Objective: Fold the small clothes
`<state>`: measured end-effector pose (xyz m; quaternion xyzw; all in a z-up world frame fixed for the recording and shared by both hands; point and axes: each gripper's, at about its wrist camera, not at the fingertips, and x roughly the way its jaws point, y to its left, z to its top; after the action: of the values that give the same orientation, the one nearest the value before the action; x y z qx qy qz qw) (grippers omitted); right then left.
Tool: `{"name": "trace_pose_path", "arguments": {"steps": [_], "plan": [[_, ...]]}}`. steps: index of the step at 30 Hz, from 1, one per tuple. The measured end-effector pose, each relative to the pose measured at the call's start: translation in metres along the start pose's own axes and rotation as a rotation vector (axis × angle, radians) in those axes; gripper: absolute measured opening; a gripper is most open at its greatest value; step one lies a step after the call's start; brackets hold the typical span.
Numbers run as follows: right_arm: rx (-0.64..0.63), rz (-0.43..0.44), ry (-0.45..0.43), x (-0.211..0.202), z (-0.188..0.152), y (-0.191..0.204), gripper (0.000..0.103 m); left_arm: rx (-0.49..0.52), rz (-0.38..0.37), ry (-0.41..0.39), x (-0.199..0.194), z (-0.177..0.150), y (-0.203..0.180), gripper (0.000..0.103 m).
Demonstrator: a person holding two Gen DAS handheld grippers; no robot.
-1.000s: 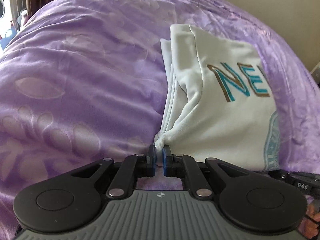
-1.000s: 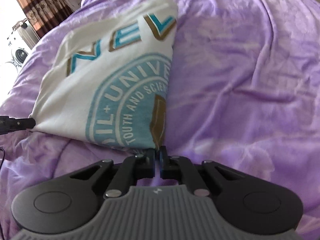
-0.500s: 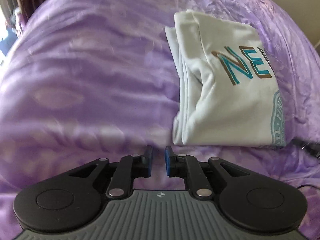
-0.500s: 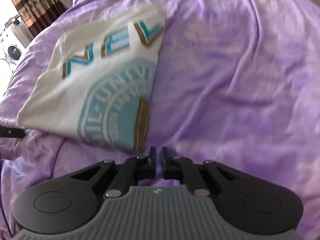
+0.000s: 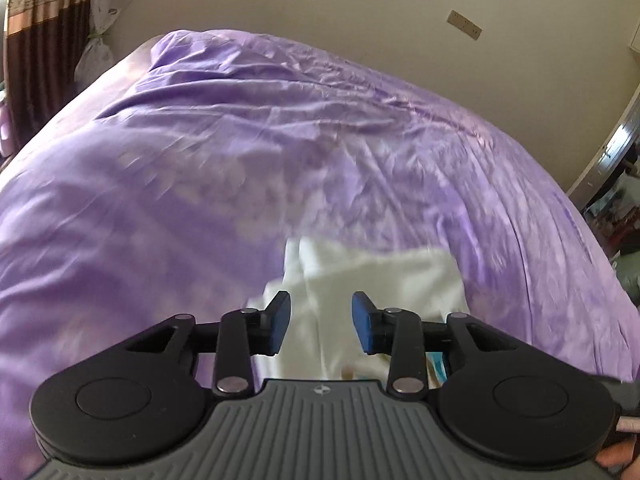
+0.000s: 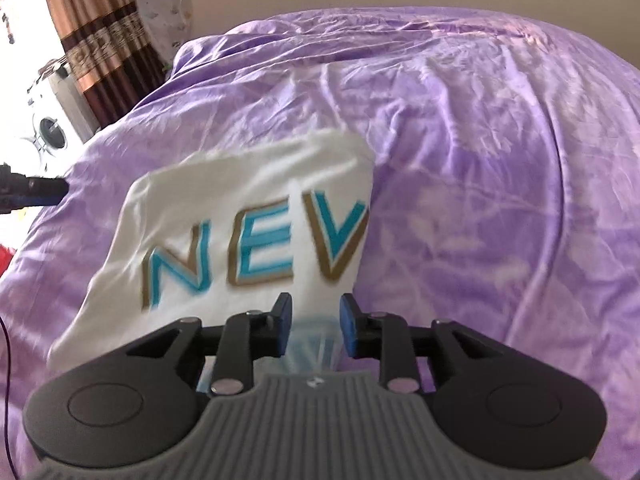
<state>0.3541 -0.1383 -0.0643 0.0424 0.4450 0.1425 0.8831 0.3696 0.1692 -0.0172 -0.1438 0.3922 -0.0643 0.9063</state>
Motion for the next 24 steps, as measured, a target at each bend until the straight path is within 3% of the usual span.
{"name": "trace_pose_path", "arguments": {"steps": [6,11,12,13,14,15,19,21,24], "plan": [[0.037,0.009,-0.013,0.042,0.028,-0.007,0.027,-0.107,-0.065,0.060,0.077,0.026,0.019,0.041],[0.036,0.012,-0.015,0.067,0.030,-0.009,0.029,-0.160,-0.085,0.129,0.119,0.025,0.032,0.041],[0.032,0.011,-0.017,0.070,0.029,-0.010,0.029,-0.163,-0.090,0.136,0.125,0.023,0.034,0.036],[0.029,0.011,-0.019,0.072,0.029,-0.011,0.030,-0.160,-0.096,0.133,0.126,0.022,0.034,0.014],[0.026,0.012,-0.021,0.073,0.029,-0.011,0.030,-0.142,-0.118,0.122,0.123,0.021,0.033,0.006],[0.024,0.015,-0.023,0.073,0.029,-0.012,0.030,-0.115,-0.121,0.091,0.118,0.021,0.030,0.004],[0.027,0.025,-0.030,0.073,0.029,-0.016,0.032,0.159,-0.115,-0.042,0.088,0.020,0.000,0.002],[0.035,0.031,-0.034,0.072,0.028,-0.016,0.034,0.267,-0.039,-0.033,0.092,0.017,-0.009,0.002],[0.039,0.043,-0.040,0.072,0.027,-0.016,0.036,0.234,0.037,0.034,0.120,0.010,0.004,0.002]]}}
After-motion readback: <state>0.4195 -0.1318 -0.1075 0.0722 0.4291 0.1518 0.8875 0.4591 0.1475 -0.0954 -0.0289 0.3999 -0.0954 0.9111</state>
